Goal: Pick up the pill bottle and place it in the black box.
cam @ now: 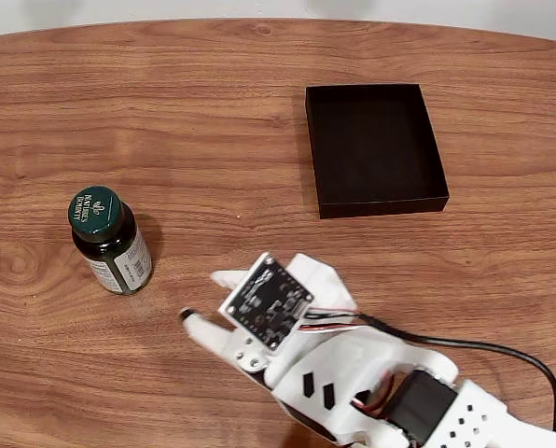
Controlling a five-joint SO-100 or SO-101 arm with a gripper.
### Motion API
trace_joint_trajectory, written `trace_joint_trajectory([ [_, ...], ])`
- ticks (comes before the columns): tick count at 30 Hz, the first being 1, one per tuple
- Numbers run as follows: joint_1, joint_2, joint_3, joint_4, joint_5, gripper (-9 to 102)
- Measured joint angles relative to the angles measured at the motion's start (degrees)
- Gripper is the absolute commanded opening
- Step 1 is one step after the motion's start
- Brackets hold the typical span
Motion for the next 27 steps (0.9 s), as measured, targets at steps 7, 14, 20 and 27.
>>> trace_joint_trajectory([
  [7,-3.0,-4.0,0.0,-6.7,1.1,28],
  [14,-4.6,-11.7,0.0,-16.4,1.8,31],
  [20,-4.6,-16.0,0.0,-19.2,0.3,25],
  [27,-3.9,-17.8,0.1,-20.5,-0.2,29],
])
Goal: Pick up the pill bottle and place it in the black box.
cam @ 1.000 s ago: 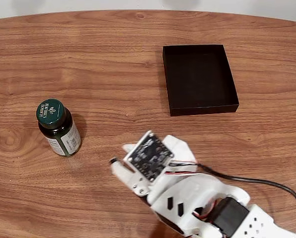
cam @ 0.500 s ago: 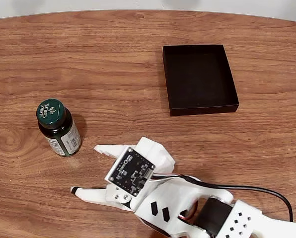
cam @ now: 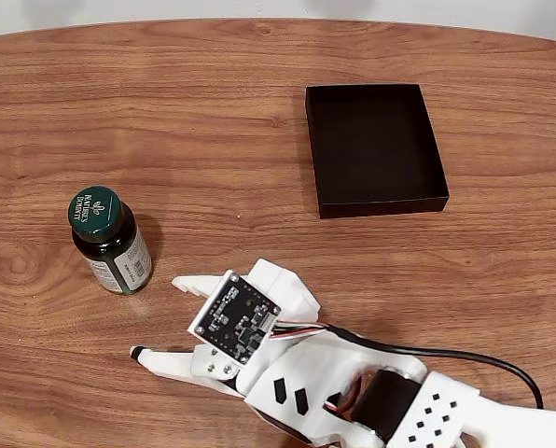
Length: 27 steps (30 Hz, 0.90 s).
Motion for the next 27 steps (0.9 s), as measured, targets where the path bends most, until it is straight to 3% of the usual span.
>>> trace_joint_trajectory([
  [10,6.4,-13.2,0.0,-17.8,-8.0,41],
  [18,10.5,-20.7,0.0,-26.4,-16.0,47],
  [27,14.2,-31.9,-3.2,-33.0,-17.2,48],
])
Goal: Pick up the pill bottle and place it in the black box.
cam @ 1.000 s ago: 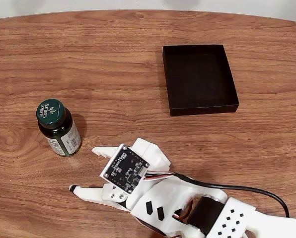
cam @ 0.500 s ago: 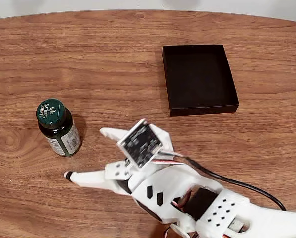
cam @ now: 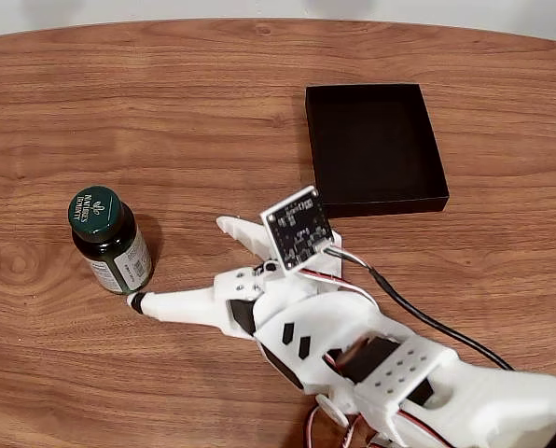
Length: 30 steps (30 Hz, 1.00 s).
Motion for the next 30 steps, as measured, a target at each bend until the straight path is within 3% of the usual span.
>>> trace_joint_trajectory([
  [22,-2.3,-36.7,-16.6,-19.2,11.0,46],
  [30,-2.3,-42.6,-22.7,-20.1,11.0,41],
])
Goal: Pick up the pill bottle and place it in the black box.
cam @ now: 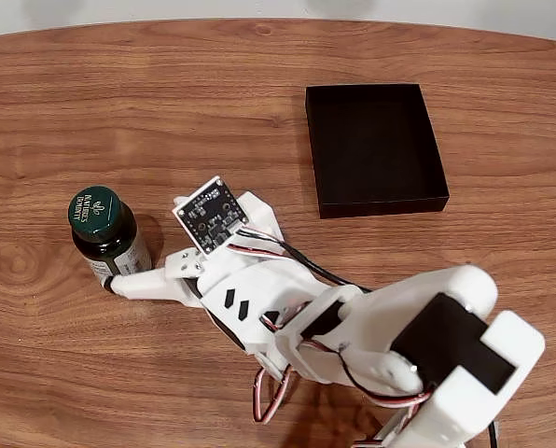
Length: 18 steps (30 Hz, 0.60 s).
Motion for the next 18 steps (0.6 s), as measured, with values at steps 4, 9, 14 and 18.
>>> trace_joint_trajectory([
  [4,-0.5,-1.6,-2.7,0.0,0.0,38],
  [9,-2.0,-3.3,-5.4,1.5,0.9,34],
  [14,-3.3,-4.3,-7.3,2.5,3.1,32],
  [18,-4.0,-6.0,-8.2,2.5,4.2,32],
])
